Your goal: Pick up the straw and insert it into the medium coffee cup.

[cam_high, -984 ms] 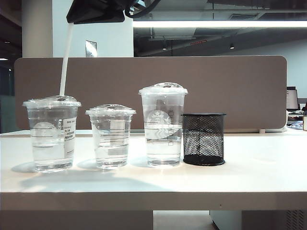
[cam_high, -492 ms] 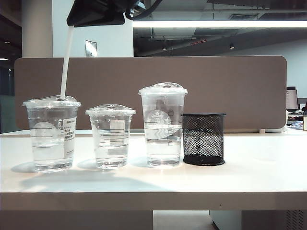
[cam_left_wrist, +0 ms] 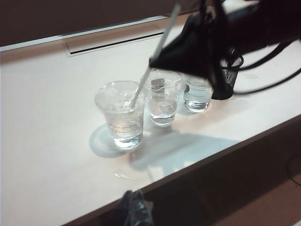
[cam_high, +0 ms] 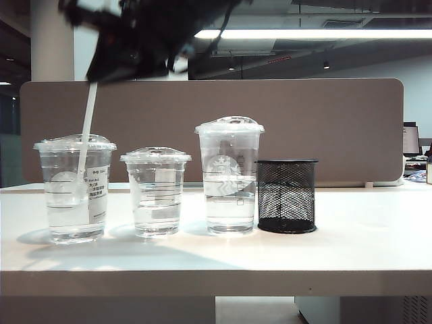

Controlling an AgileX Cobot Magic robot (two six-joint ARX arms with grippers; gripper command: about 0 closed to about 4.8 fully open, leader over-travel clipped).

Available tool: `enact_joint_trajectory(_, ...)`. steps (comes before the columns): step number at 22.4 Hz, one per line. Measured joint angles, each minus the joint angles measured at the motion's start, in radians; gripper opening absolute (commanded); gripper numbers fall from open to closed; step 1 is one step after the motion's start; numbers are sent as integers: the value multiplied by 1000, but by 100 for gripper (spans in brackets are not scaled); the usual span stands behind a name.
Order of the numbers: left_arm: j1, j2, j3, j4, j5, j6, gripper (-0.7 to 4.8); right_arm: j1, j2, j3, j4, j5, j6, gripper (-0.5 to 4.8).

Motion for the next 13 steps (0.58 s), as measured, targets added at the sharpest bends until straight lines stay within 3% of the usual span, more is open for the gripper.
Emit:
enact_joint_trajectory(3, 0, 0, 0, 0, 0, 0, -3, 0, 43, -2, 8, 0, 0, 473)
enact_joint_trajectory(11, 0, 0, 0, 0, 0, 0, -3, 5, -18, -2, 72, 39, 3, 479)
enact_joint_trajectory(12, 0, 0, 0, 0, 0, 0, -3, 6, -51, -2, 61, 53, 2, 443)
enact_joint_trajectory(13, 0, 0, 0, 0, 0, 0, -3, 7, -84, -2, 51, 61, 2, 374)
